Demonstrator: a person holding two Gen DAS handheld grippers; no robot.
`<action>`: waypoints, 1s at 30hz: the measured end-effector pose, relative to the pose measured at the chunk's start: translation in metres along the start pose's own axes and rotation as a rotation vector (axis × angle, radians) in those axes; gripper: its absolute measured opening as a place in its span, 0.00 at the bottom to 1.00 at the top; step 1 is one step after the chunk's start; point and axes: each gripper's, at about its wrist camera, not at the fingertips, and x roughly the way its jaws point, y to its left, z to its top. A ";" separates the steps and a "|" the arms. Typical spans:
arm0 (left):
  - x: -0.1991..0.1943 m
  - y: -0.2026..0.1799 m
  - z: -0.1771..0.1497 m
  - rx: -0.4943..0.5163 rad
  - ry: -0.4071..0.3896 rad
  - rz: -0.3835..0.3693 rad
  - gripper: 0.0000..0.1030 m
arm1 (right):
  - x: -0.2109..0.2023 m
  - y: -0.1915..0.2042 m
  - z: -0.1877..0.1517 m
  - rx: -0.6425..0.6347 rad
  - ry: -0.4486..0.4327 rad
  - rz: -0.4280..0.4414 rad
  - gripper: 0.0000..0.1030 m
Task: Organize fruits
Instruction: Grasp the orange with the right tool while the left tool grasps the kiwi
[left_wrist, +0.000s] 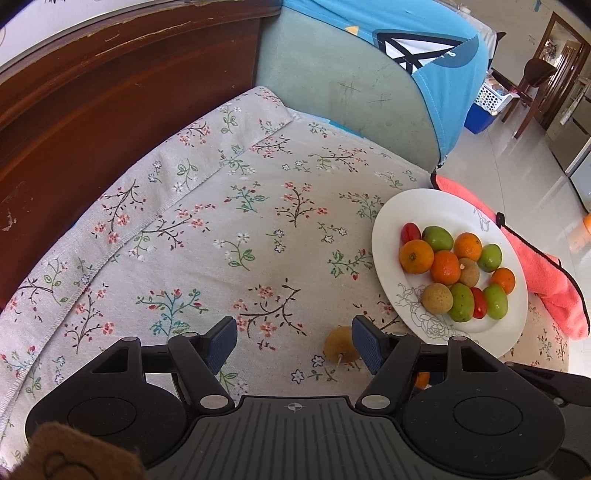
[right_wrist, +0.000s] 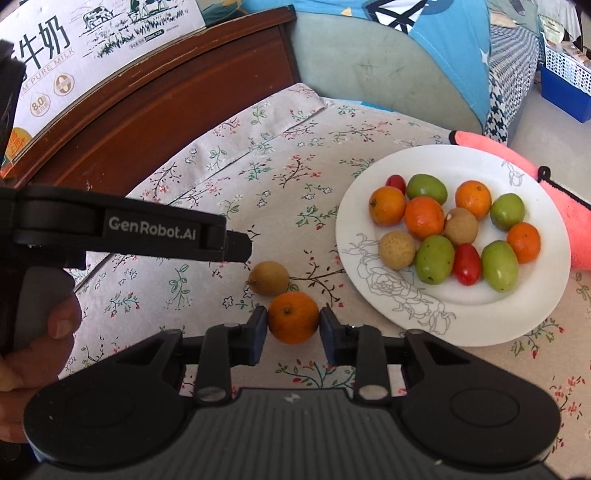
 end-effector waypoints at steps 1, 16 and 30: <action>0.001 -0.004 -0.001 0.015 0.001 -0.005 0.66 | -0.003 -0.003 0.001 0.010 -0.007 -0.004 0.30; 0.012 -0.032 -0.014 0.144 -0.018 -0.017 0.60 | -0.036 -0.051 0.007 0.168 -0.070 -0.081 0.30; 0.028 -0.047 -0.023 0.232 -0.011 0.015 0.26 | -0.051 -0.075 0.013 0.294 -0.103 -0.060 0.30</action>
